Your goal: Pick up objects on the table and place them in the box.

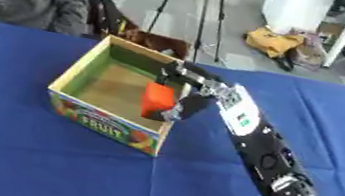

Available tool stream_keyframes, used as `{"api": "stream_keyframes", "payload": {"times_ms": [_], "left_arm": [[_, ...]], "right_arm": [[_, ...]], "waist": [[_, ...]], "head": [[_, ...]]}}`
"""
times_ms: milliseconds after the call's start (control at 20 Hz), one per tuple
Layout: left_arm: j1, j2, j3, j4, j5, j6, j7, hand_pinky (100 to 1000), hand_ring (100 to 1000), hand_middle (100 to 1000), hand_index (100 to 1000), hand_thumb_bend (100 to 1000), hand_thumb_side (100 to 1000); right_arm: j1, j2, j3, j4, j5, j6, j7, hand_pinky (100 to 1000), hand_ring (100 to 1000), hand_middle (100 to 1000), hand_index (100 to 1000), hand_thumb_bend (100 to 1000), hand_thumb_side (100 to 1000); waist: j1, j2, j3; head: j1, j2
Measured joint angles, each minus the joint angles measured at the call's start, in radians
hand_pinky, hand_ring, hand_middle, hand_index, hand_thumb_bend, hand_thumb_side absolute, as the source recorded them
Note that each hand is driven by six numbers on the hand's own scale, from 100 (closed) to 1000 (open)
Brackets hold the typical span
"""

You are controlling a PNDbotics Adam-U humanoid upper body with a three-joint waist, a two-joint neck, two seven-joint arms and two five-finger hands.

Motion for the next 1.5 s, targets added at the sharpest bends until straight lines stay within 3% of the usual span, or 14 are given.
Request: {"api": "stream_keyframes", "payload": {"times_ms": [100, 200, 700, 900, 1200, 1450, 1500], "left_arm": [[0.000, 0.000, 0.000, 0.000, 0.000, 0.000, 0.000, 443, 781, 408, 581, 694, 764], [0.000, 0.000, 0.000, 0.000, 0.000, 0.000, 0.000, 443, 781, 408, 581, 696, 764], [-0.001, 0.000, 0.000, 0.000, 0.000, -0.001, 0.001, 442, 780, 407, 581, 702, 763], [-0.002, 0.000, 0.000, 0.000, 0.000, -0.002, 0.002, 442, 781, 407, 580, 702, 755], [-0.002, 0.000, 0.004, 0.000, -0.001, -0.005, 0.006, 441, 781, 406, 580, 703, 762], [0.000, 0.001, 0.014, 0.000, -0.005, -0.008, 0.018, 440, 781, 406, 579, 702, 761], [0.002, 0.001, 0.015, 0.000, -0.006, -0.009, 0.021, 440, 781, 405, 578, 700, 761]], "right_arm": [[0.000, 0.000, 0.000, 0.000, 0.001, -0.017, 0.018, 1000, 975, 991, 852, 722, 564], [0.001, 0.000, 0.000, 0.001, 0.001, -0.029, 0.036, 1000, 999, 1000, 874, 742, 573], [0.007, 0.000, 0.000, 0.001, 0.004, -0.040, 0.046, 1000, 1000, 1000, 887, 819, 583], [0.008, 0.000, 0.000, -0.007, -0.005, -0.040, 0.042, 1000, 997, 1000, 873, 812, 633], [0.015, 0.000, -0.006, -0.058, -0.075, -0.011, 0.022, 1000, 926, 863, 800, 715, 551], [0.043, -0.006, -0.007, -0.149, -0.152, 0.047, -0.002, 998, 856, 793, 724, 640, 528], [0.048, -0.008, -0.006, -0.170, -0.166, 0.058, -0.008, 991, 840, 782, 712, 533, 560]], "waist": [[-0.001, 0.000, -0.001], [-0.001, 0.000, -0.001], [-0.001, -0.001, -0.012], [0.000, -0.004, -0.027], [0.003, -0.011, -0.066], [0.008, -0.012, -0.130], [0.008, -0.012, -0.143]], "head": [[0.000, 0.000], [0.000, 0.000], [0.000, 0.000], [0.000, 0.000], [0.007, 0.000], [0.033, -0.001], [0.039, -0.001]]}}
